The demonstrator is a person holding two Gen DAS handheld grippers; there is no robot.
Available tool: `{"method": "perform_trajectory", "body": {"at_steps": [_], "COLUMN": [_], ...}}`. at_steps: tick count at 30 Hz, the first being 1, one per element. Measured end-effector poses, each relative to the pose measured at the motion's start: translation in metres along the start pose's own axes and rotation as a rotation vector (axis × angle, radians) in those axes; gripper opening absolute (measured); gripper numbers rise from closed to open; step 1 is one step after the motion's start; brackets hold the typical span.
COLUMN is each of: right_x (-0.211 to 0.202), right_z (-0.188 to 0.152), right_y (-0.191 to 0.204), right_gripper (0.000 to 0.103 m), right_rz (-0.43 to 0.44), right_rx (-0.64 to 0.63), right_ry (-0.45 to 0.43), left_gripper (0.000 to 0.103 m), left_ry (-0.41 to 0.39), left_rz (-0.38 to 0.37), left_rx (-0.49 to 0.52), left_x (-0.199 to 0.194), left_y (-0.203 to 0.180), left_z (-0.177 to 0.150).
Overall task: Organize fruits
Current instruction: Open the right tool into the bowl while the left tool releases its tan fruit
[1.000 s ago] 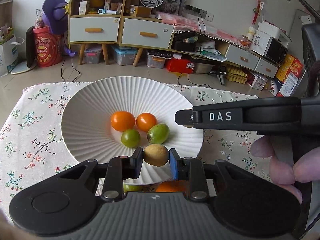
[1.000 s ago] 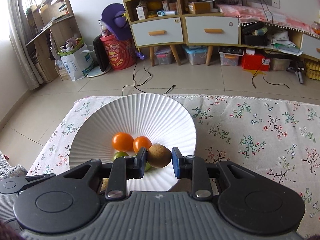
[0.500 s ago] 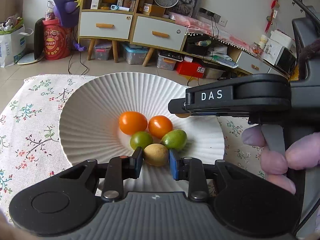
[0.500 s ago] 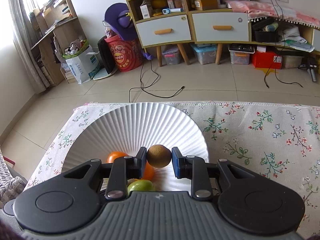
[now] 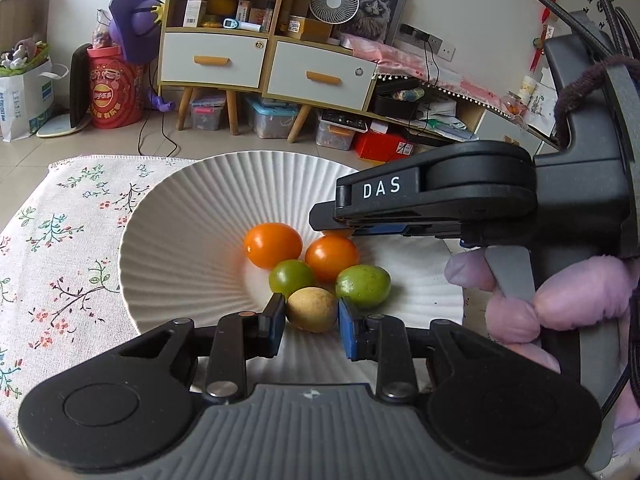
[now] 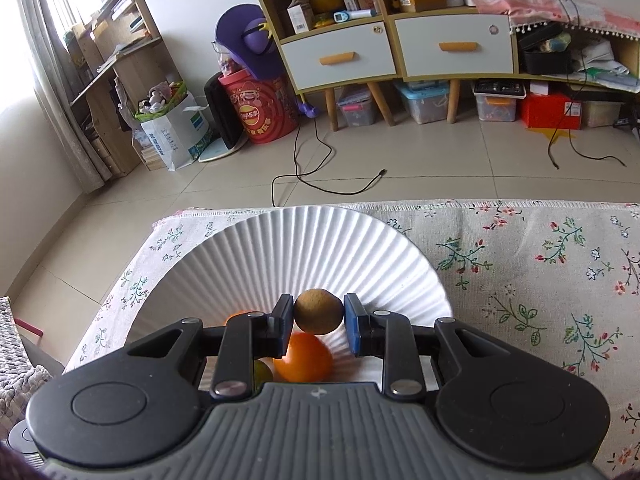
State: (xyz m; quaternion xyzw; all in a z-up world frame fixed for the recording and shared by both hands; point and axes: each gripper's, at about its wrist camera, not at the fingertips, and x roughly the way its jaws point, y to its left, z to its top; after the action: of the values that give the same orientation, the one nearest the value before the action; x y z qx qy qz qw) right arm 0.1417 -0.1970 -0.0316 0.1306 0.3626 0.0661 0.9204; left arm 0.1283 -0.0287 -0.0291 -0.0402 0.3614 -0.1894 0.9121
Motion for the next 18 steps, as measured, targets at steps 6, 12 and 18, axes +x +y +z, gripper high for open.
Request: {"method": "perform_trajectory", "body": {"at_steps": [6, 12, 18], "right_x": [-0.010, -0.027, -0.052], "right_z": [0.000, 0.001, -0.002], "right_y": [0.002, 0.004, 0.013], "right_gripper": [0.034, 0.044, 0.060], "right_rz": [0.013, -0.012, -0.029], "right_rx": [-0.001, -0.007, -0.050], "right_ry": [-0.009, -0.023, -0.031], "left_gripper": [0.029, 0.048, 0.059], "left_ry": [0.001, 0.000, 0.002], "left_rz": [0.013, 0.018, 0.028], "left_rx": [0.028, 0.051, 0.086], "left_x": [-0.004, -0.016, -0.029], "left_y": [-0.001, -0.001, -0.002], "left_z": [0.000, 0.001, 0.001]}}
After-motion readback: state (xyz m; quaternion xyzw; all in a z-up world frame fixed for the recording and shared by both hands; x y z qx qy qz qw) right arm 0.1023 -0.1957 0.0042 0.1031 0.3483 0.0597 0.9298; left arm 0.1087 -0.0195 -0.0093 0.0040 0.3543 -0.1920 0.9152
